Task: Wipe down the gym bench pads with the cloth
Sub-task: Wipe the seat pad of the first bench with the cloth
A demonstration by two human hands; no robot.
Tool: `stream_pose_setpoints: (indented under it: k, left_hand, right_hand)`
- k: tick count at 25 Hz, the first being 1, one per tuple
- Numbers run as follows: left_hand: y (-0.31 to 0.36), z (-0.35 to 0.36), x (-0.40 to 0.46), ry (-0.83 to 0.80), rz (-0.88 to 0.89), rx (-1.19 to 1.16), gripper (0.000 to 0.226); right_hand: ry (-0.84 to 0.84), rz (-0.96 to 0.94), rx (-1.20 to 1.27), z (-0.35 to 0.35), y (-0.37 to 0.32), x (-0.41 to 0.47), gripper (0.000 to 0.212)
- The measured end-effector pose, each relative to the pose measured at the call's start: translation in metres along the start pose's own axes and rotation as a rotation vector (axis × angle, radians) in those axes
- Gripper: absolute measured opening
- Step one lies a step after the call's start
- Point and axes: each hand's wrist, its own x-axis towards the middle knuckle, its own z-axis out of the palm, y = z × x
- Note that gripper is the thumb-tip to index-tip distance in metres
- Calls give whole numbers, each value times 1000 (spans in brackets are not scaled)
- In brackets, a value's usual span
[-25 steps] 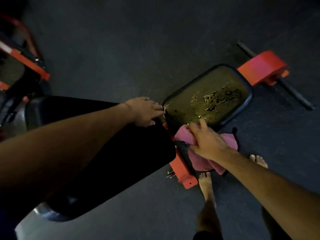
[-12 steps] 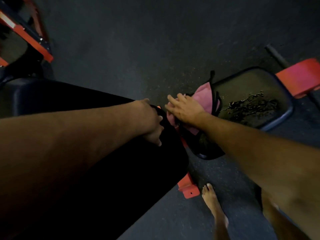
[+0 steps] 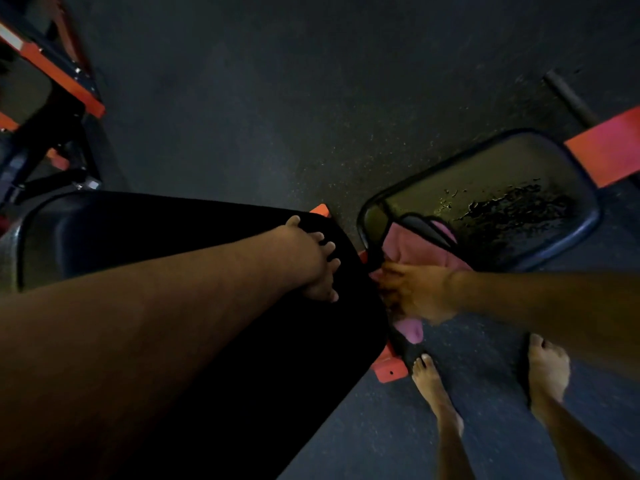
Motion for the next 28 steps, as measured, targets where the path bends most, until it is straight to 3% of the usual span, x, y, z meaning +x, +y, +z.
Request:
stream_pose_setpoints:
  k: [3,5,7,11,14,17,20,22,25,28]
  left_hand:
    - [-3,-1,3,-22,14,-24,78]
    - [-4,-1,5,-23,9,-23,79]
    - [-5,0,7,-28,2,-39,79]
    - [-4,-4,6,-37,9,-46,80]
    - [-2,-8,2,-29,9,-26,81]
    - [-1,-11,-1,-14,32,-67,84]
    - [2,-11,0,45,92,-110,85]
    - [3,-9,1,44,87,-63,83]
    - [4,-8,4,-8,60,-3,80]
    - [2,-10,2,-26,67,-11,80]
  right_hand:
    - [39,-85,-134,8,26,12,37]
    - [137,91,-8,-7,71,34,41]
    - [58,324,58,-31,102,49,38]
    - [62,547,125,-26,84,45,48]
    - [156,402,158,-5,46,26,59]
    - [179,198,150,15,12,0,50]
    - [127,114,150,27,-6,-24,54]
    - [214,121,135,22,7,-16,53]
    - [352,347,161,-11,62,25,48]
    - [172,587,262,-34,86,50,50]
